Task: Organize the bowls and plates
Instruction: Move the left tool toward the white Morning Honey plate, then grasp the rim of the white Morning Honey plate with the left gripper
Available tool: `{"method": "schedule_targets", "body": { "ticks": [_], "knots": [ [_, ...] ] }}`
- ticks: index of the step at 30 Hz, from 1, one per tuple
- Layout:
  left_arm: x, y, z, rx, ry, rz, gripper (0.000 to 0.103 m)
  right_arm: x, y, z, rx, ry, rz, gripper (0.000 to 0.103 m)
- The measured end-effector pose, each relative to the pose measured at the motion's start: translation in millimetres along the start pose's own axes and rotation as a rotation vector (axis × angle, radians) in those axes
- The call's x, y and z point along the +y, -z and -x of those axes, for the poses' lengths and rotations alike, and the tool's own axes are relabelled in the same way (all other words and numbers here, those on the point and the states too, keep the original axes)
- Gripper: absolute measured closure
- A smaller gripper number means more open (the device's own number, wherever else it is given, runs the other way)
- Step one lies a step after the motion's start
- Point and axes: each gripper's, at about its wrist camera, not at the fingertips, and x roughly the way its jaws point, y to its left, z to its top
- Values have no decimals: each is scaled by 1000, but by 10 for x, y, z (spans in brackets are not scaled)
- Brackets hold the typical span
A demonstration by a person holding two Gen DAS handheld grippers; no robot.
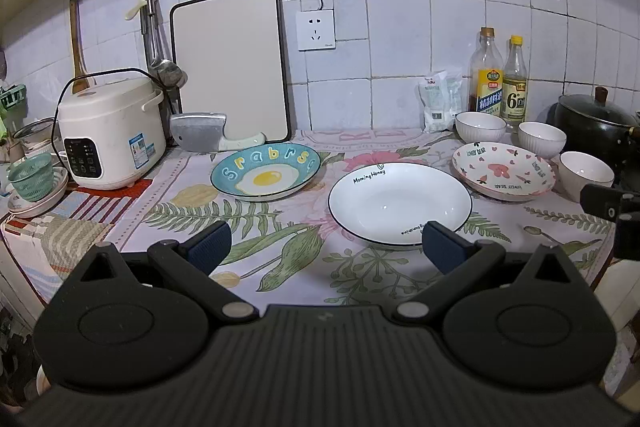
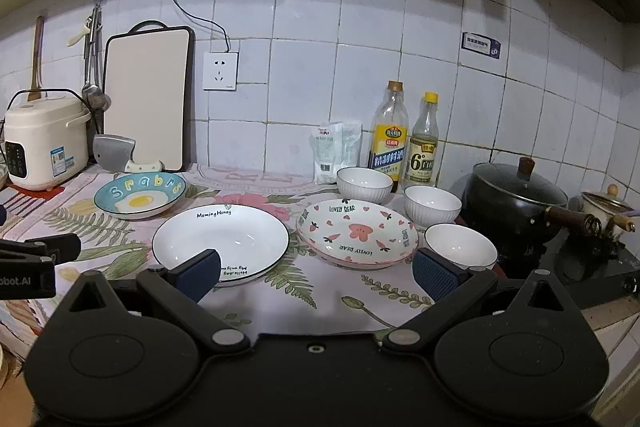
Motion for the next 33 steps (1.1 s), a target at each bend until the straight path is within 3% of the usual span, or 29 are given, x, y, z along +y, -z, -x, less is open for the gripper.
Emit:
{"method": "schedule_targets", "body": {
  "ticks": [7,13,19,27,33],
  "knots": [
    [45,-32,-69,23,19,1,0,-31,34,-47,-31,-22,7,0],
    [111,-163,-288,46,58,-15,0,-182,85,-297,-97,-117,-22,0],
    [153,-240,-692,48,62,-25,0,-167,102,-833,-24,-217,-10,0],
    [207,-66,-1455,102,146,60,4,73,339,-1506,17,-314,17,6],
    [158,33,-1838,122,200,80,14,126,385,-1910,78,-356,-33,7]
  ]
}}
